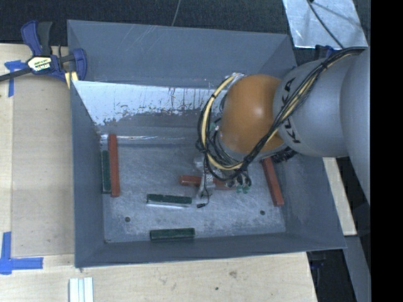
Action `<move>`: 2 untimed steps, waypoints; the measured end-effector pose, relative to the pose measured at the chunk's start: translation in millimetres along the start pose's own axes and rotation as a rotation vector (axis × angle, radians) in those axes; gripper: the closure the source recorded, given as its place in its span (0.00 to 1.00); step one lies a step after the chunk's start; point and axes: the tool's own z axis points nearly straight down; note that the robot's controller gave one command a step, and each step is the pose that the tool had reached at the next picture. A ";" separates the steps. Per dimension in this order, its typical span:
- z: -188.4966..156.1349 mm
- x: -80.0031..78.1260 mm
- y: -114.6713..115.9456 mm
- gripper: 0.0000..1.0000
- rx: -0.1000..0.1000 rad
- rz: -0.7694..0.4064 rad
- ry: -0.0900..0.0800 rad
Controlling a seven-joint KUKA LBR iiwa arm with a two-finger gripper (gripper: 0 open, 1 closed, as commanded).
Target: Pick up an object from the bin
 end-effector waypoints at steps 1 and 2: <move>-20.2 -2.5 0.1 1.00 0.000 0.000 -0.010; -31.9 -2.2 0.0 1.00 0.000 0.000 -0.010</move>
Offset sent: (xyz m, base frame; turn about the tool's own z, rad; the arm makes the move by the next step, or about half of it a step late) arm 0.0000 0.0001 0.0879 0.0000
